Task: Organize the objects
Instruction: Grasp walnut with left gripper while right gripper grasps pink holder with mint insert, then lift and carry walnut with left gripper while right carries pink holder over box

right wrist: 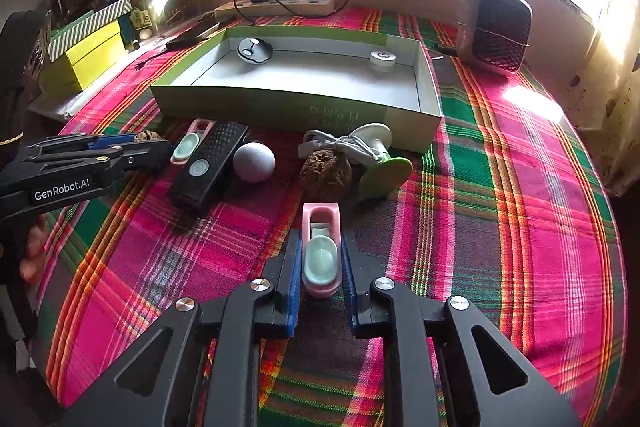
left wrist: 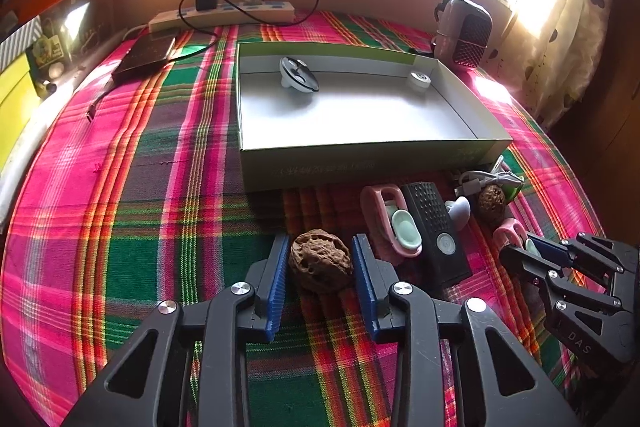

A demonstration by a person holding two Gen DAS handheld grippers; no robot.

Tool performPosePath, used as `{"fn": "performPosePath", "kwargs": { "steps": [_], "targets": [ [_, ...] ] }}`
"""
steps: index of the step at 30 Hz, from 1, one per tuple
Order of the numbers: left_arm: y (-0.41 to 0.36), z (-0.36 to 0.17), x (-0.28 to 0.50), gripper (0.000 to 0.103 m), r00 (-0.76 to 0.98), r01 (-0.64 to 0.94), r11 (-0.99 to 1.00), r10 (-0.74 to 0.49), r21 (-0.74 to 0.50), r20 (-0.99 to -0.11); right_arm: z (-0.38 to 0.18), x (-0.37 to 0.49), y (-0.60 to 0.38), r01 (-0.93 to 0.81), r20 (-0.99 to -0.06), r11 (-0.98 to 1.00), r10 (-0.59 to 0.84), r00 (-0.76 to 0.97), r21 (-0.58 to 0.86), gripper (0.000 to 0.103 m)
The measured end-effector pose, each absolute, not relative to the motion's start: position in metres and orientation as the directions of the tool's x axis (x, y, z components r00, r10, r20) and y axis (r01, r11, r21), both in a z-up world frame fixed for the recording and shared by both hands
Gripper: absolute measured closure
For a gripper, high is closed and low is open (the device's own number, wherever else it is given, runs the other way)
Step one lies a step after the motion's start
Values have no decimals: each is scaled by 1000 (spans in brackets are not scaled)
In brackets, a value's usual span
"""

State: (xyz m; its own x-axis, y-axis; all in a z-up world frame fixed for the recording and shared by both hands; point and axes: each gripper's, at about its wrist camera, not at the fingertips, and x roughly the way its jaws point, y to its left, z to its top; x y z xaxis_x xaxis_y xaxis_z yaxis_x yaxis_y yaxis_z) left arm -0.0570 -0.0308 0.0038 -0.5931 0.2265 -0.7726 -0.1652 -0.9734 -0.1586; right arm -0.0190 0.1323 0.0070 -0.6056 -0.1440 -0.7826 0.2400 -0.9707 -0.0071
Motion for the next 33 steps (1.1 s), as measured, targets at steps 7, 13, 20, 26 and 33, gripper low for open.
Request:
{"fn": "performPosePath", "kwargs": {
  "steps": [7, 13, 20, 26, 33],
  "targets": [
    [-31, 4, -57, 74, -594, -165, -973, 227, -159, -772, 7, -19, 132, 239, -782, -971, -143, -606, -9, 85],
    [-32, 4, -56, 74, -593, -163, -975, 218, -149, -775, 7, -19, 134, 241, -786, -970, -141, -602, -10, 85],
    [-33, 15, -53, 74, -617, -160, -978, 205, -134, -760, 15, -18, 137, 235, -775, -972, -148, -615, -1, 85],
    [-32, 27, -50, 74, -635, -169, -978, 205, -125, -745, 24, -19, 134, 246, -764, -969, -166, -623, 10, 85],
    [-30, 42, -53, 74, -659, -176, -977, 208, -121, -723, 41, -26, 135, 272, -745, -961, -223, -629, 58, 85]
  ]
}}
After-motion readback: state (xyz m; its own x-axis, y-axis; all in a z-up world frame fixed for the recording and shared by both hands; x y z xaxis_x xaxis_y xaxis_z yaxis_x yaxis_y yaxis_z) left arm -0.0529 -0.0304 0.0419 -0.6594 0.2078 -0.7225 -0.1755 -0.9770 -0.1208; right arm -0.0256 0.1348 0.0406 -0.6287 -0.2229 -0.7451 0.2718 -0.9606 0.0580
